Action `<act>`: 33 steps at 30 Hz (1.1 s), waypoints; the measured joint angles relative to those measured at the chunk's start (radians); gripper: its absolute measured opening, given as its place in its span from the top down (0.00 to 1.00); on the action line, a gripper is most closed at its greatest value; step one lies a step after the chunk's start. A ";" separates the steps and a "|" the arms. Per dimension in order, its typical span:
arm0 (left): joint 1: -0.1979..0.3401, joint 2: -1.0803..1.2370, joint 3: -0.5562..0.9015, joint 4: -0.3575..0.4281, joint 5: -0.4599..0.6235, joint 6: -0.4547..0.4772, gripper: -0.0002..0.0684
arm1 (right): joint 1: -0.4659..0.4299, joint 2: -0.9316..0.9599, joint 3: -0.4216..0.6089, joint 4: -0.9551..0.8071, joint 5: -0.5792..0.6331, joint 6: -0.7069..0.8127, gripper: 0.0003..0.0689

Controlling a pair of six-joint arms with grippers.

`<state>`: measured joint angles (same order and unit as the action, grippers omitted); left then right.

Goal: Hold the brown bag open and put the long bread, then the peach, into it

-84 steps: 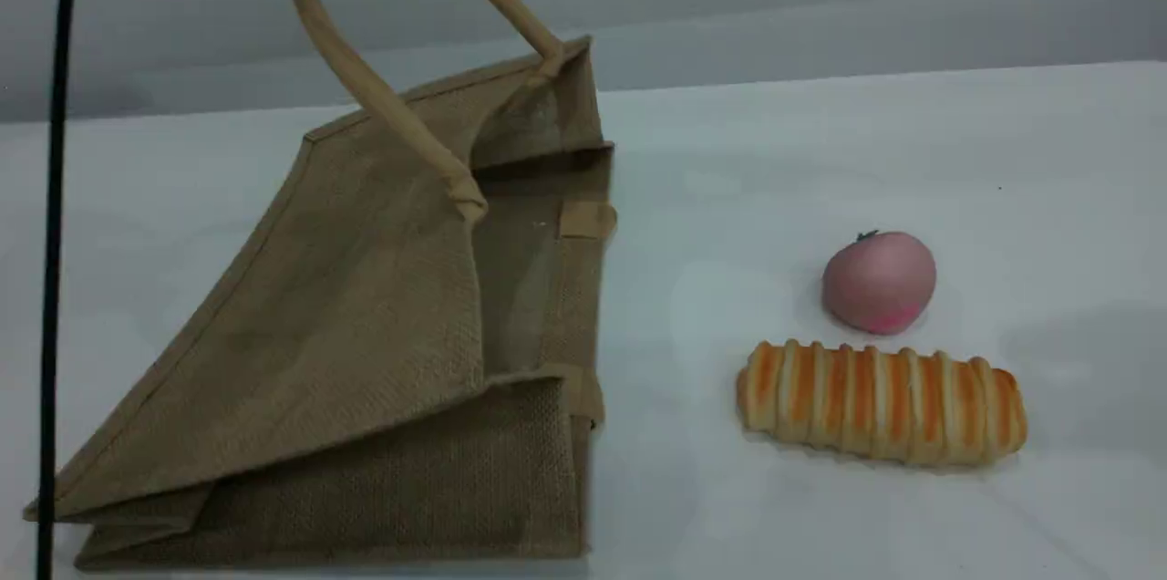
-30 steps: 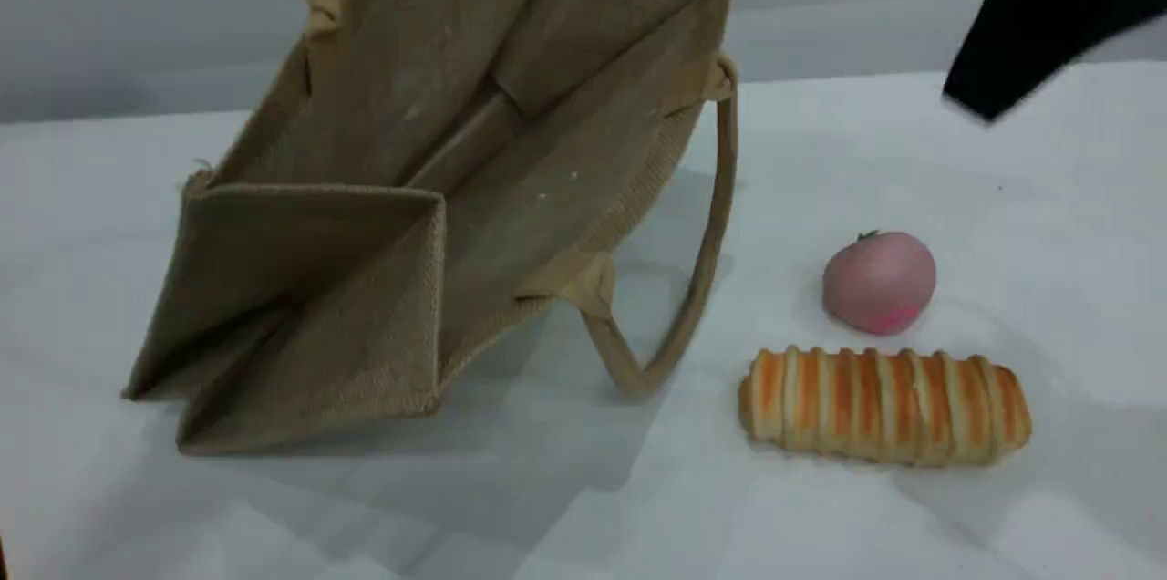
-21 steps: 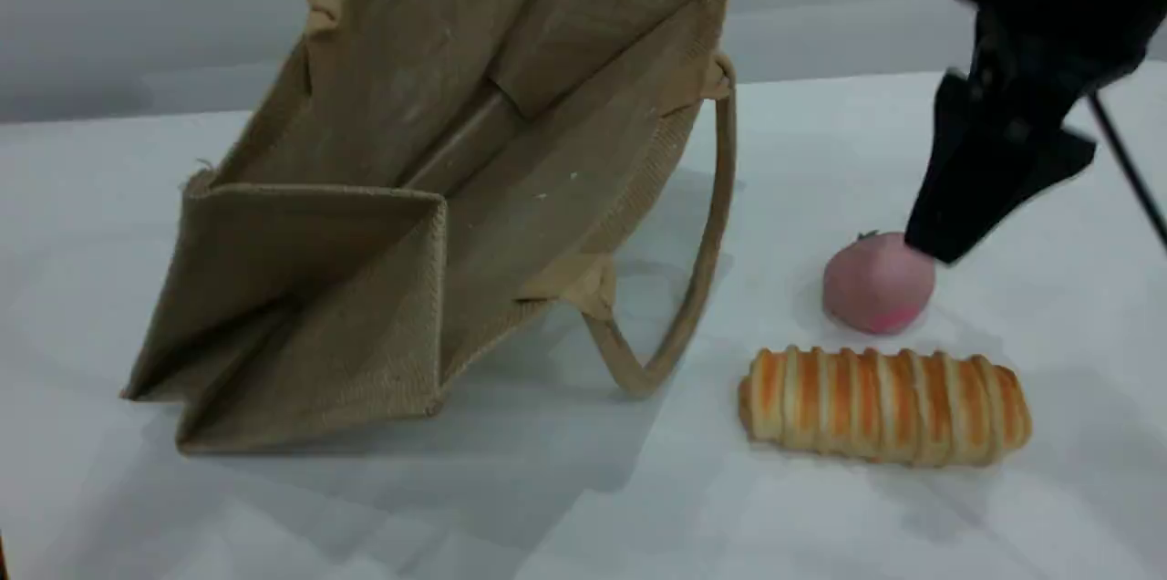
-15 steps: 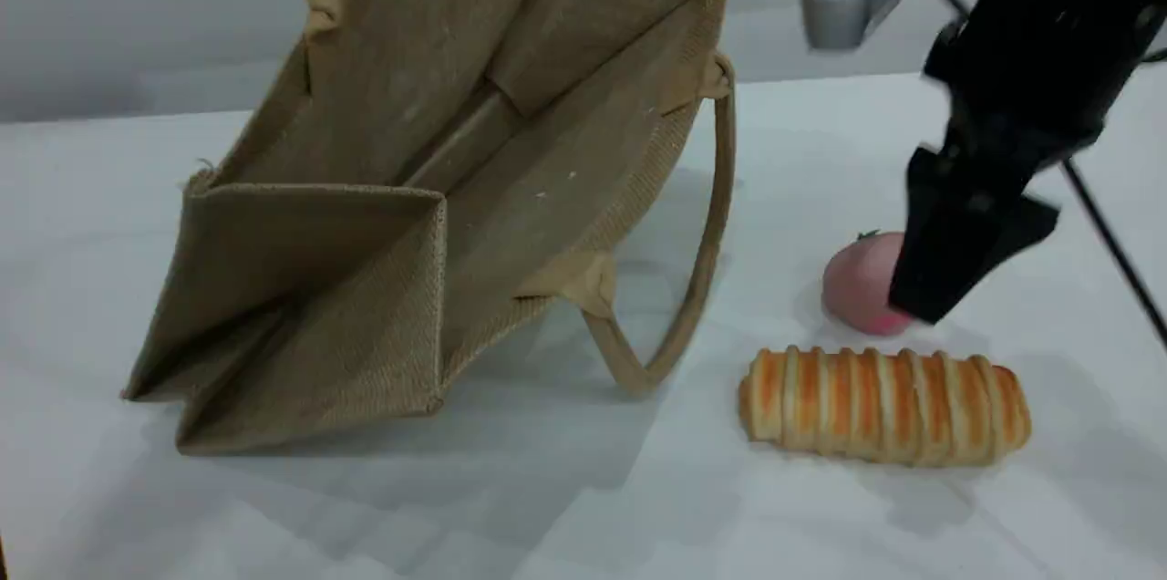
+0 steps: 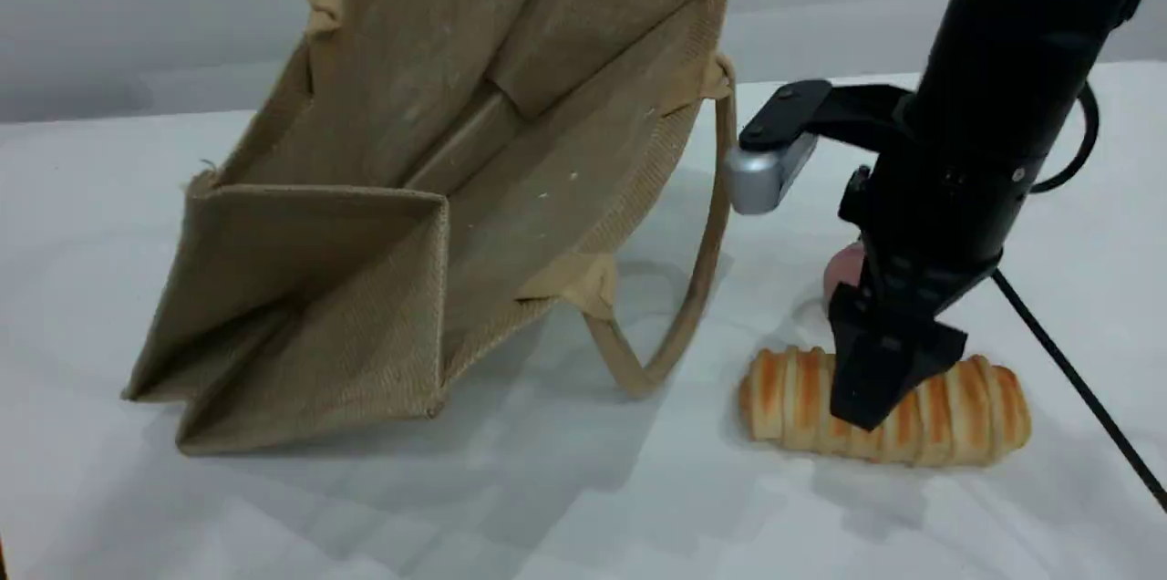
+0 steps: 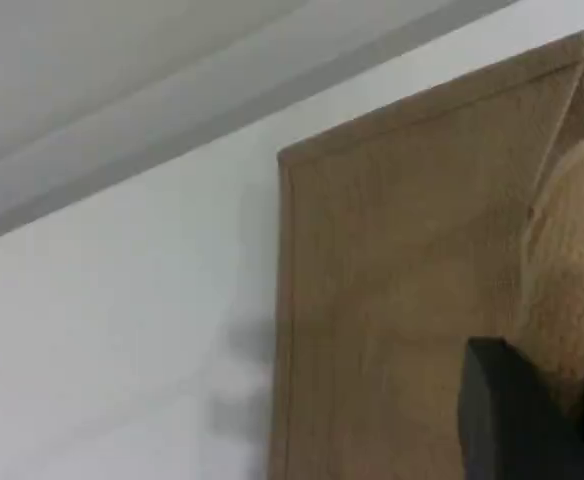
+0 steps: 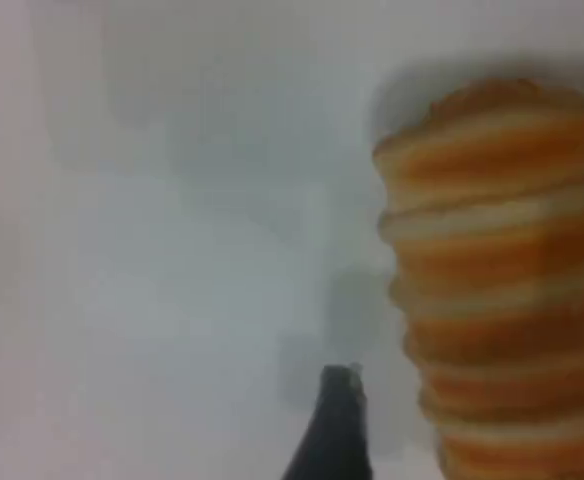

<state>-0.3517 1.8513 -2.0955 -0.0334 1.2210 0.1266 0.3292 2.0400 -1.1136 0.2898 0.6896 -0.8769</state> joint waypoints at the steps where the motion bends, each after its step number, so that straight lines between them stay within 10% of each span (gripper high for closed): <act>1: 0.000 0.000 0.000 0.000 0.000 0.000 0.86 | 0.000 0.008 0.000 -0.003 -0.011 0.000 0.15; 10: 0.000 0.000 0.000 0.000 0.000 0.000 0.86 | 0.000 0.063 -0.001 -0.010 -0.050 0.000 0.21; 21: 0.000 0.000 0.000 0.000 0.000 0.000 0.86 | 0.000 0.060 0.000 -0.073 0.041 0.027 0.89; 33: 0.000 0.000 0.000 0.000 0.000 0.000 0.86 | 0.000 -0.192 0.000 -0.211 0.172 0.301 0.92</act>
<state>-0.3517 1.8513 -2.0955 -0.0334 1.2210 0.1266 0.3290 1.8483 -1.1136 0.0792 0.8618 -0.5756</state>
